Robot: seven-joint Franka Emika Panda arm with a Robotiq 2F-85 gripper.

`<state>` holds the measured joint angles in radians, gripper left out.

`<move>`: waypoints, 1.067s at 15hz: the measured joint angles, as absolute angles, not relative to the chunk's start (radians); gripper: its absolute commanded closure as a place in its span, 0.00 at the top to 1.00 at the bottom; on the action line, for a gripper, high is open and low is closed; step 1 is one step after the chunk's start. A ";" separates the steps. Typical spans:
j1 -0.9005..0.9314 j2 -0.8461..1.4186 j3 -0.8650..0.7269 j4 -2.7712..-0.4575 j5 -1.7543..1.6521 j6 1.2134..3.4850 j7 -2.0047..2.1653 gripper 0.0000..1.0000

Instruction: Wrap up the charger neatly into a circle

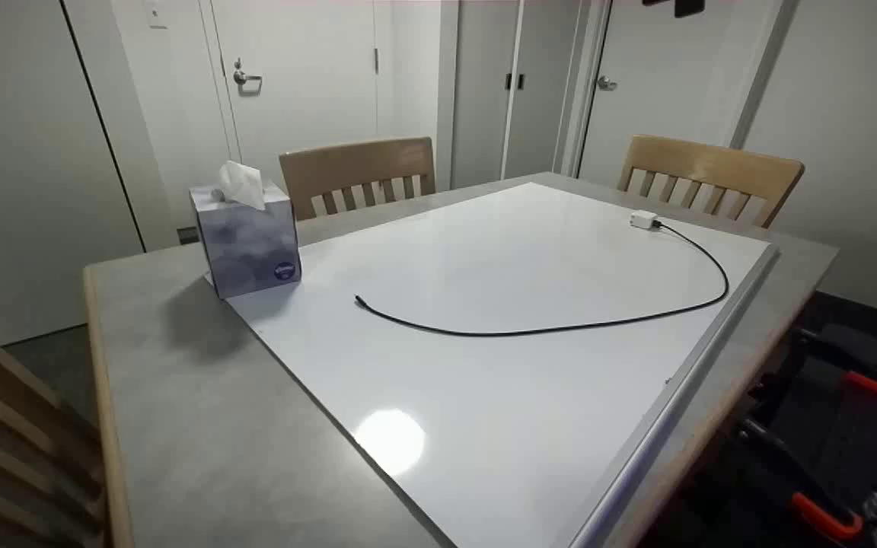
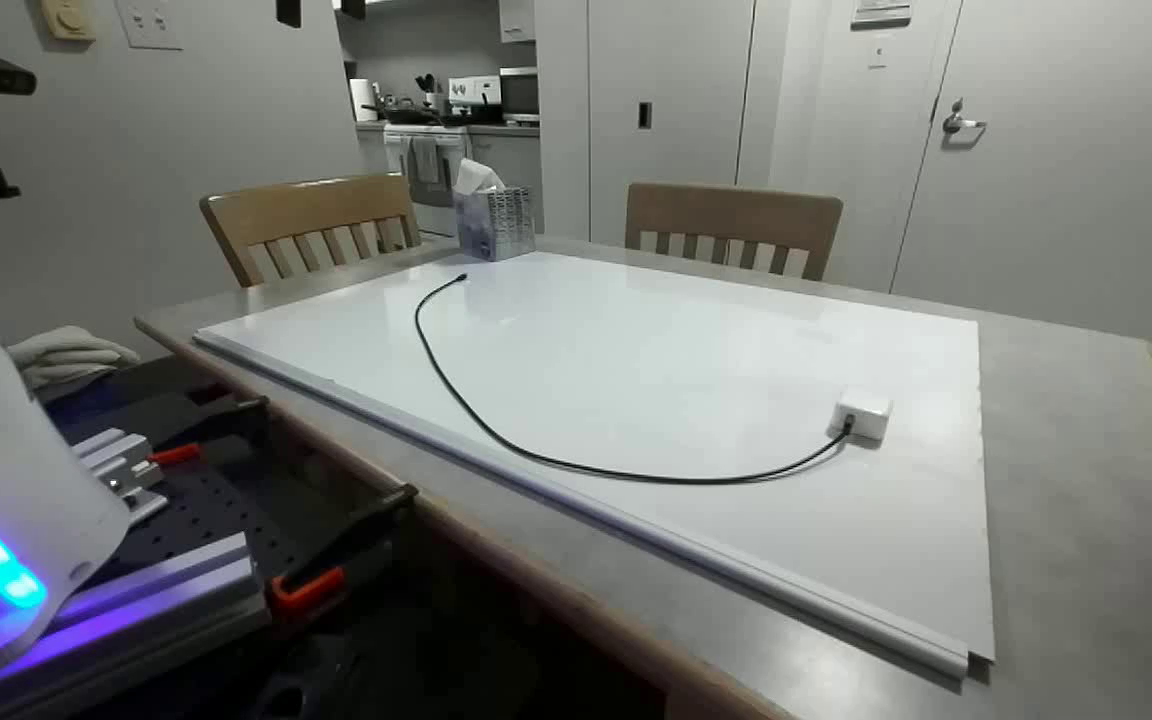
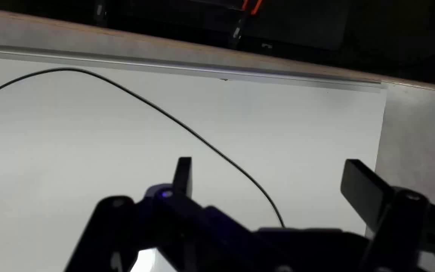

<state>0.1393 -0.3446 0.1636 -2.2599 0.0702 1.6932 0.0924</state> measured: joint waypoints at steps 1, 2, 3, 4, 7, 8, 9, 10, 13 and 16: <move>0.139 -0.345 0.164 -2.260 0.070 1.693 0.092 1.00; 0.139 -0.345 0.164 -2.260 0.070 1.693 0.092 1.00; 0.139 -0.345 0.164 -2.260 0.070 1.693 0.092 1.00; 0.139 -0.345 0.164 -2.260 0.070 1.693 0.092 1.00; 0.139 -0.350 0.161 -2.269 0.064 1.696 0.079 1.00; 0.139 -0.356 0.157 -2.277 0.055 1.697 0.063 1.00; 0.139 -0.364 0.150 -2.290 0.041 1.698 0.038 1.00; 0.138 -0.373 0.139 -2.304 0.026 1.698 0.011 1.00; 0.134 -0.413 0.090 -2.352 -0.056 1.700 -0.099 1.00; 0.124 -0.457 0.031 -2.407 -0.143 1.747 -0.218 1.00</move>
<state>0.1235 -0.4569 0.0311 -2.4067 -0.1430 1.7475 -0.2177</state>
